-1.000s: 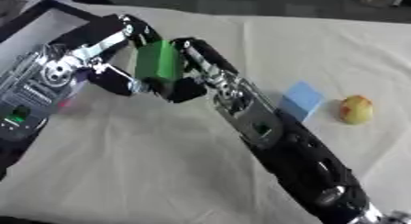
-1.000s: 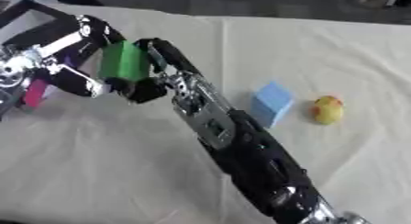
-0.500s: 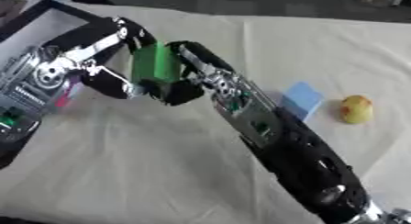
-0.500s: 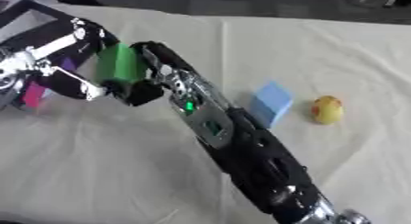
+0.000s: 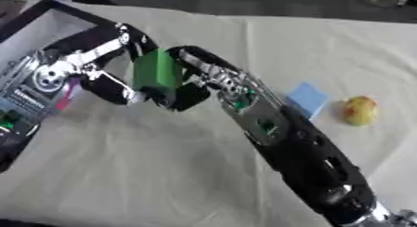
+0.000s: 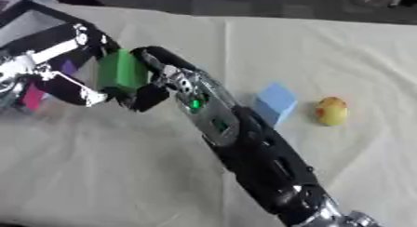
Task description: Pick up the objects with one hand, pass them to the other hand, and then place them into the box on the other side of the table.
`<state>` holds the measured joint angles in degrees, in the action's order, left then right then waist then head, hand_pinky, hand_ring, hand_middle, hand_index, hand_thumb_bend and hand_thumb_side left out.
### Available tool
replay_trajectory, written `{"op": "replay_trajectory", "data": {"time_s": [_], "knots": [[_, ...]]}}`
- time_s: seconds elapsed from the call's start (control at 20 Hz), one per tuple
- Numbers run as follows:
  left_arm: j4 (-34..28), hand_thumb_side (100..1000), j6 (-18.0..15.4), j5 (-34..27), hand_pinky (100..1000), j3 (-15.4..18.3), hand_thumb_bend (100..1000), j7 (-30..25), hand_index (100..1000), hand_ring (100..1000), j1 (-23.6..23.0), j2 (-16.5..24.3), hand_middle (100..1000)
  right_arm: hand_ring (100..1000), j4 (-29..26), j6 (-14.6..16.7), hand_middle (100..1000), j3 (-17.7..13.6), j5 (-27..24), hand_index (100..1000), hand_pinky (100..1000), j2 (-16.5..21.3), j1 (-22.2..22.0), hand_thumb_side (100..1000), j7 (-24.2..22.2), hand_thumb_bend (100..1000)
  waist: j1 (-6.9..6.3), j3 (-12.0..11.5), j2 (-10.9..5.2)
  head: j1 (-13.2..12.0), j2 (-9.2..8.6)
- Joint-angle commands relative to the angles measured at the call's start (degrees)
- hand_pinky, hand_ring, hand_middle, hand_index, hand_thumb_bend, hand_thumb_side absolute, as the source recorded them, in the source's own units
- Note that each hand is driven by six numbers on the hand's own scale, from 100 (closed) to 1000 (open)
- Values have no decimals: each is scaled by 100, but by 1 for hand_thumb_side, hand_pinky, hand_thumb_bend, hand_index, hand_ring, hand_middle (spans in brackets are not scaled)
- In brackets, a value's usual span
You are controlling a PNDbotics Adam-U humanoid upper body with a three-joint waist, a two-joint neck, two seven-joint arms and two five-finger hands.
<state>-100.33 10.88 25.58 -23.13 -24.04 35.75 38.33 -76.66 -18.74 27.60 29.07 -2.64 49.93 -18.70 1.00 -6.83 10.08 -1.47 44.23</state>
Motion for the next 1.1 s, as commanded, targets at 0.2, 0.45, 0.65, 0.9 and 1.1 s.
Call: {"op": "replay_trajectory", "data": {"time_s": [0.2,0.45,0.65,0.9,1.1], "knots": [[10,100,-39,25,820,138,276,-73,338,561,-5,334,316,750,-43,117,773,-106,156,833,725,129,166,100,-203,279,-35,4,-182,-45,-11],[18,100,5,104,816,158,287,-67,328,529,-47,372,304,746,-29,194,794,-125,242,864,734,166,214,100,-301,157,-30,9,-180,-50,-11],[27,100,40,138,813,175,290,-40,326,528,-77,393,301,747,-11,241,802,-139,293,880,737,177,241,100,-283,129,-30,14,-176,-56,-11],[38,100,64,151,810,181,296,-7,323,527,-121,435,296,746,23,236,809,-164,269,890,737,185,264,100,-233,115,-30,25,-176,-61,-11],[38,100,67,177,808,194,307,-5,319,526,-196,497,290,749,6,186,811,-220,245,894,737,223,279,100,-138,114,-30,33,-173,-74,-11]]}}
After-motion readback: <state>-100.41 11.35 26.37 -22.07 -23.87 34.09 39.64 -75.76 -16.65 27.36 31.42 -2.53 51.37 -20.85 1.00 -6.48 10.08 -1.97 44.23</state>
